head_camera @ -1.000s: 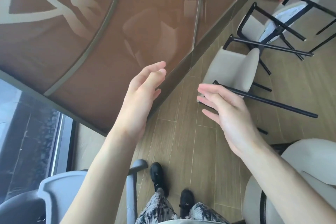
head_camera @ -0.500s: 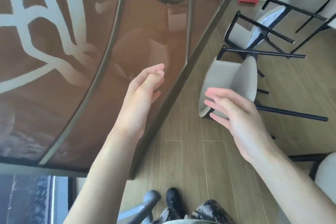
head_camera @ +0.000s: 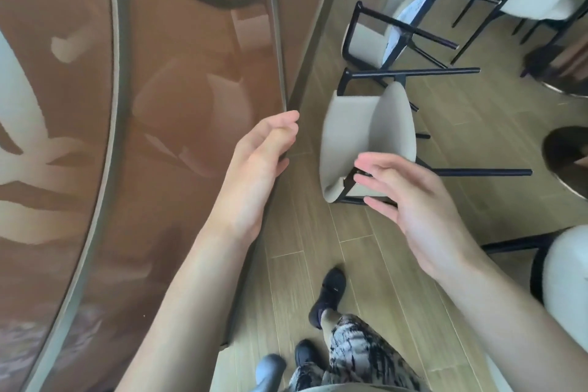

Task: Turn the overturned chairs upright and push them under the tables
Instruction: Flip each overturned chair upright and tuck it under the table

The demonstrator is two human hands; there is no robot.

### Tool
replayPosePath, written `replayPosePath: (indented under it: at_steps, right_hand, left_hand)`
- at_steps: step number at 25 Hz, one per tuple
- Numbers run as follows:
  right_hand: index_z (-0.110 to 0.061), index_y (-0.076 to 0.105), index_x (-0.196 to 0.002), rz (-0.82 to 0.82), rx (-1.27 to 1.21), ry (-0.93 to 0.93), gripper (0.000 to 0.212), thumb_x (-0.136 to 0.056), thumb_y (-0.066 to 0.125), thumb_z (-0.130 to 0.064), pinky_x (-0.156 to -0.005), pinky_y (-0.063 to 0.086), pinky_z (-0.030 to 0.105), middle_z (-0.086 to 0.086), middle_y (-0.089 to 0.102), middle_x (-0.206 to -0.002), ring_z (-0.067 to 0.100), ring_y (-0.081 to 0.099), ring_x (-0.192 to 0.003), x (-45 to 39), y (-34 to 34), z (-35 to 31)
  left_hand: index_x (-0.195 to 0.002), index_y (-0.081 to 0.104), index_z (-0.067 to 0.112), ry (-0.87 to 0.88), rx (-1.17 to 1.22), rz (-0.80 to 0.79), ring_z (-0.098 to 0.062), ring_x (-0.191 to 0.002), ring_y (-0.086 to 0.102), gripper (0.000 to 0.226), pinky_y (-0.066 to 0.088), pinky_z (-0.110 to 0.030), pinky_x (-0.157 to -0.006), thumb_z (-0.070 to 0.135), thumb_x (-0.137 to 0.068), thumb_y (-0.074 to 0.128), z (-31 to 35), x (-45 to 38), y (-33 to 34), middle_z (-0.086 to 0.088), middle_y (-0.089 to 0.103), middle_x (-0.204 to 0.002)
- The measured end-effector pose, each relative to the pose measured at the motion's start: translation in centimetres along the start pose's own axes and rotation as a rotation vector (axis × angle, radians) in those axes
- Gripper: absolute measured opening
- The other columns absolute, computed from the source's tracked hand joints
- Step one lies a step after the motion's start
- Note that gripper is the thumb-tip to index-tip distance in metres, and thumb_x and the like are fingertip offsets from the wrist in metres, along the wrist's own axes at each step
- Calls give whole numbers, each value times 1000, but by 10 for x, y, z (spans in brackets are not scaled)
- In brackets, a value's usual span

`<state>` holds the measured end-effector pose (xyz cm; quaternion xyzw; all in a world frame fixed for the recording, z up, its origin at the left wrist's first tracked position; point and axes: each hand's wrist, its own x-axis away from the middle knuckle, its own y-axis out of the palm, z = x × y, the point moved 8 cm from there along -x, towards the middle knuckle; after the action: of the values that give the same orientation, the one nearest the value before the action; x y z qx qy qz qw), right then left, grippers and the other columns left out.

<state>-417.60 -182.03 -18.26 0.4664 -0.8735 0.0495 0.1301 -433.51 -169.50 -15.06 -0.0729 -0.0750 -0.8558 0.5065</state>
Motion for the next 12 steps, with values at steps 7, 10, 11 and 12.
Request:
replayPosePath:
  at_steps: [7, 10, 11, 12]
  right_hand:
    - [-26, 76, -104, 46, -71, -2, 22, -100, 55, -22, -102, 51, 39, -13, 73, -116, 3, 68, -110, -92, -18, -24]
    - [-29, 77, -103, 55, -89, -12, 21, -99, 56, -25, -102, 51, 39, -14, 73, -116, 3, 68, -110, -141, -29, -39]
    - [-30, 77, -102, 57, -96, -18, 21, -98, 57, -26, -102, 51, 40, -14, 73, -115, 3, 68, -111, -154, -32, -43]
    - [-31, 77, -102, 59, -101, -24, 21, -96, 57, -27, -103, 51, 41, -13, 74, -114, 4, 68, -111, -165, -35, -46]
  left_hand:
    - [-118, 71, 36, -31, -84, -100, 3, -128, 57, 24, 38, -37, -119, 31, -103, 53, 17, -87, 44, 22, 68, -127]
    - [-118, 72, 32, -36, -119, -102, 1, -126, 59, 26, 40, -37, -117, 27, -105, 50, 31, -136, 64, 18, 69, -127]
    - [-118, 72, 31, -33, -120, -104, 1, -126, 59, 26, 40, -37, -117, 27, -105, 50, 35, -150, 71, 18, 70, -126]
    - [-118, 72, 31, -29, -121, -107, 1, -125, 60, 26, 40, -37, -117, 27, -105, 50, 39, -161, 77, 18, 70, -125]
